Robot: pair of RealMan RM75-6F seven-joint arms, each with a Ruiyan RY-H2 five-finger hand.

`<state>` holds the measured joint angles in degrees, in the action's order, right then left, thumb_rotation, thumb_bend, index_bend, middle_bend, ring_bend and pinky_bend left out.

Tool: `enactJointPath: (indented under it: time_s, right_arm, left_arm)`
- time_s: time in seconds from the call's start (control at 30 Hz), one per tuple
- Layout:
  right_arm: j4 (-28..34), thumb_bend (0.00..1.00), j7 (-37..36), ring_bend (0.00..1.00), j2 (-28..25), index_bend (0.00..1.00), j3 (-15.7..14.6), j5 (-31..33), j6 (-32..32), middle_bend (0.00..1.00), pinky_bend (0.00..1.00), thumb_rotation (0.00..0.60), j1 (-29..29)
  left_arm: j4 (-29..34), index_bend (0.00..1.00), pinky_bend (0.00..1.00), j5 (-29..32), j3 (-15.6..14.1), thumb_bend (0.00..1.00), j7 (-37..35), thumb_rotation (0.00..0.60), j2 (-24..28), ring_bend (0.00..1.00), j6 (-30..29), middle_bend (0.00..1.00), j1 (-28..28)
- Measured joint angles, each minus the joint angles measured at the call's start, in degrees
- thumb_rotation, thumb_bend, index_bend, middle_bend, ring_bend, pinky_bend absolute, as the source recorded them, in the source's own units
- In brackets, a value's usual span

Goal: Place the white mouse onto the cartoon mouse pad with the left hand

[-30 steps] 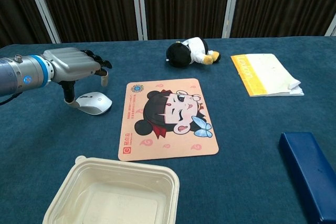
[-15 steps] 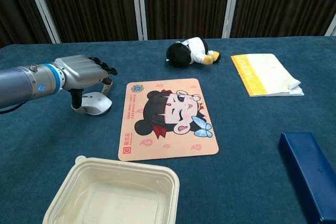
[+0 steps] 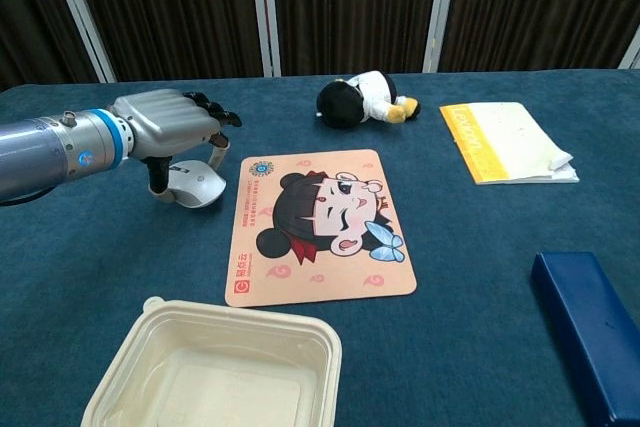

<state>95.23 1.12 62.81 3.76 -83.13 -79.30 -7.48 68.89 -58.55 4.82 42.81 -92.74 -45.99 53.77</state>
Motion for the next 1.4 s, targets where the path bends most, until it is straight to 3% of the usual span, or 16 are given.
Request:
enactJointPath:
  time_s: [0.3,0.43,0.57,0.93,1.4]
  right_arm:
    - [0.00,0.11,-0.13,0.00,-0.06,0.00,0.01,0.04,0.14,0.00,0.00,0.600,-0.08]
    - [0.02,0.11,-0.09,0.00,-0.10,0.00,0.02,0.12,0.25,0.00,0.00,0.600,-0.13]
    - [0.05,0.11,-0.05,0.00,-0.14,0.00,0.05,0.23,0.42,0.00,0.00,0.600,-0.21]
    - [0.27,0.11,0.02,0.00,-0.36,0.00,0.09,0.51,0.89,0.00,0.00,0.600,-0.44]
    - [0.43,0.11,0.27,0.00,-0.40,0.00,0.10,0.70,0.99,0.00,0.00,0.600,-0.50]
  left_arm:
    - [-5.33,0.54,0.00,-19.15,-1.78,0.22,-9.10,0.600,-0.24,0.00,-2.99,0.00,3.50]
    - [-11.99,0.54,0.00,-29.50,-3.79,0.22,-16.48,0.600,-2.03,0.00,-5.35,0.00,6.46]
    - [-18.70,0.54,0.00,-35.90,-5.99,0.22,-23.22,0.600,-4.79,0.00,-7.26,0.00,9.03]
    - [-31.40,0.54,0.00,-45.10,-12.01,0.22,-36.44,0.600,-11.96,0.00,-11.54,0.00,12.38]
    - [-43.31,0.53,0.00,-49.94,-16.21,0.22,-42.79,0.600,-17.46,0.00,-15.23,0.00,13.84]
